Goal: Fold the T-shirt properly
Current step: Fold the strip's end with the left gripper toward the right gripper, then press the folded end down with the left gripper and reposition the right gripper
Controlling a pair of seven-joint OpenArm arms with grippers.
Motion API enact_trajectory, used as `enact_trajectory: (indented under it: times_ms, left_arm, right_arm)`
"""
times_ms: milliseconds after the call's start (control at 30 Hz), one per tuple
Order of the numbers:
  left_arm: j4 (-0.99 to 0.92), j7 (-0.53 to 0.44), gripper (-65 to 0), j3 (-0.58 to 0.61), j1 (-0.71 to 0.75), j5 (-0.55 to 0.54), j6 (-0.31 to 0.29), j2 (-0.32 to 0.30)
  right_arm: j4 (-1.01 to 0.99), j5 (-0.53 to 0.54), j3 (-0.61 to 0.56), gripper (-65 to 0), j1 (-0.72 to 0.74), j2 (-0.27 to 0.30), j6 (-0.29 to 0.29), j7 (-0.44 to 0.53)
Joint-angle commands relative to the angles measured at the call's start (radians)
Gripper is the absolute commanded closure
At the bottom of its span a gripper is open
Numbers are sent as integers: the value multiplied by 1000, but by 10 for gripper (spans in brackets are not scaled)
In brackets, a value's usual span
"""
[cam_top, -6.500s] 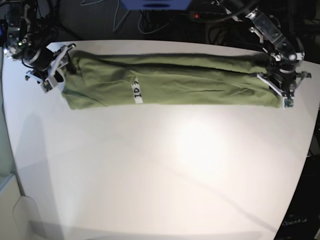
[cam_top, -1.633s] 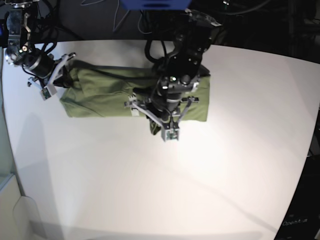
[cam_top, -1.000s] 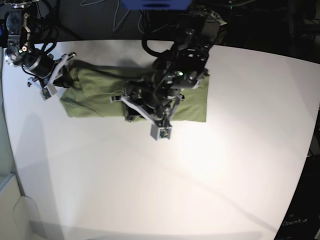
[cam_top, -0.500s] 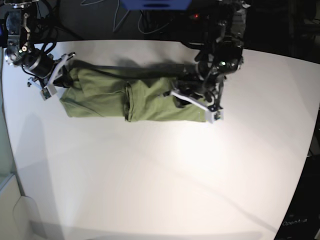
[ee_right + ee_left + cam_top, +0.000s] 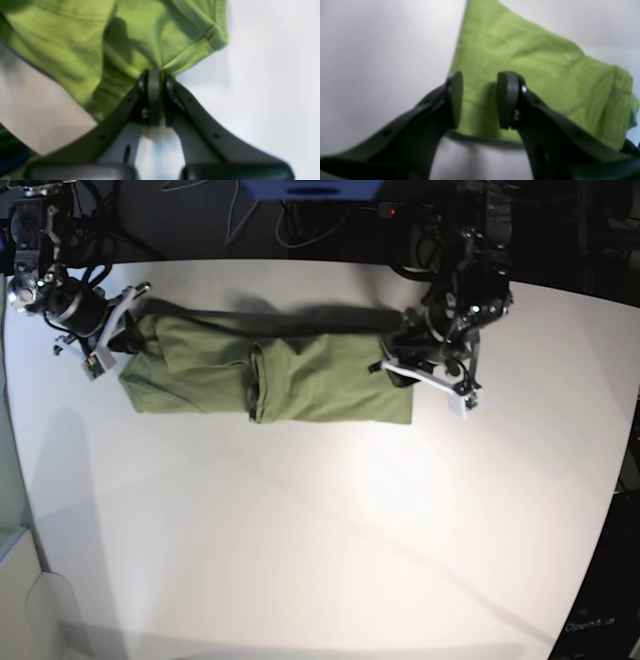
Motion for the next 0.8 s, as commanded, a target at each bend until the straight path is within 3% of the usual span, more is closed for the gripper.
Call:
enact_trajectory:
  times_ms: [0,133,267,533,767]
  left_arm:
    - [10,-13,-226,-13,-3,-6,-8,1]
    - [-64,-41,-226,-33,-8,-6,-11,1]
    - [-162,-128,-226,-37,-3,-6,-92,1]
    - [-289,-192,-226,-39,-8,-4,-123,1]
    - [-289,-192,-226,-39,0,-4,-123,1]
  right_arm:
    - [29,4,9,-15,-2,22,3,12]
    - [69,4,9,-15,-3,25,3,10]
    - [110,4,11,-15,-14,37,1,-5]
    - [290,5,31,-16,-14,59,-2,-132]
    - [364,13,138,-17,-8,25,1,-304]
